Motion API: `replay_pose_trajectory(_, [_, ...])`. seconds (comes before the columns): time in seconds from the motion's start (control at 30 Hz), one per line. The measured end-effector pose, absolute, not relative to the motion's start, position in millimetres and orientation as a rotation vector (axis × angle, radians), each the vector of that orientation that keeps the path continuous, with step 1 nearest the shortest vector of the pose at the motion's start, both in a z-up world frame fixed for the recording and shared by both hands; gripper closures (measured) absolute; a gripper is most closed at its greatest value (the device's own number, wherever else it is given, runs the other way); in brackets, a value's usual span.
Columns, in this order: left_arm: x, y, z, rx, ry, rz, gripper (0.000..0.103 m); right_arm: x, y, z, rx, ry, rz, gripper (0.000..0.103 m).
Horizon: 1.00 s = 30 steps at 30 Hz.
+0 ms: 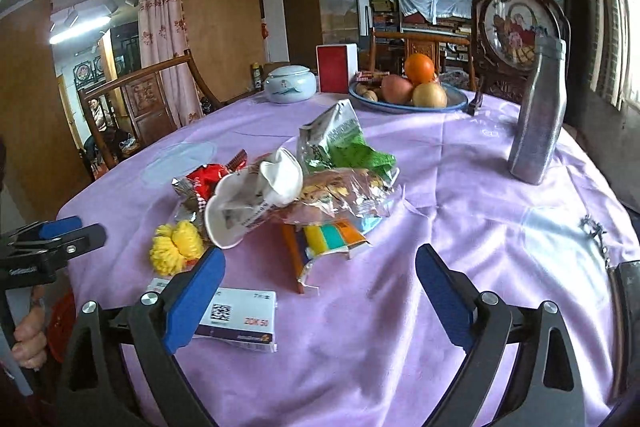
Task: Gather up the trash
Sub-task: 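Return both open tools to the table, then grasp the yellow mesh bundle with the left tool while the right tool grasps the white medicine box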
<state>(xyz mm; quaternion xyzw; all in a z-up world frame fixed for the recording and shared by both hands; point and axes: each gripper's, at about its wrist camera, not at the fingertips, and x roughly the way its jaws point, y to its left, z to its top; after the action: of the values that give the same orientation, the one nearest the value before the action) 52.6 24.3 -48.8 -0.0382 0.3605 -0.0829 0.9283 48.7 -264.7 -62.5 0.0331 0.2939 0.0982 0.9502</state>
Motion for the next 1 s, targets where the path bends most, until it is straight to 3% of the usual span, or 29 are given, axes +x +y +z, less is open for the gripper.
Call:
replay_pose_trajectory(0.5, [102.2, -29.7, -82.3, 0.019, 0.898, -0.229, 0.011, 47.8, -296.4, -67.3, 0.311, 0.627, 0.286, 0.006])
replay_pose_trajectory(0.57, [105.8, -30.6, -85.1, 0.015, 0.92, -0.227, 0.018, 46.5, -294.1, -66.8, 0.303, 0.627, 0.28, 0.006])
replay_pose_trajectory(0.63, [109.4, -29.8, -86.6, -0.007, 0.937, -0.245, 0.036, 46.3, -293.0, -66.9, 0.296, 0.63, 0.273, 0.006])
replay_pose_trajectory(0.67, [110.7, -29.2, -86.6, -0.014, 0.938, -0.248, 0.04, 47.3, -292.6, -67.6, 0.296, 0.634, 0.269, 0.006])
replay_pose_trajectory(0.7, [110.0, -29.0, -85.9, -0.012, 0.928, -0.243, 0.052, 47.5, -293.1, -68.3, 0.3, 0.638, 0.268, 0.006])
replay_pose_trajectory(0.77, [106.5, -25.1, -82.2, -0.031, 0.904, -0.248, 0.064, 47.2, -295.0, -69.2, 0.314, 0.644, 0.269, 0.006])
replay_pose_trajectory(1.0, [89.0, 14.5, -57.5, -0.091, 0.798, -0.169, 0.065, 50.5, -291.2, -71.5, 0.311, 0.675, 0.312, 0.006])
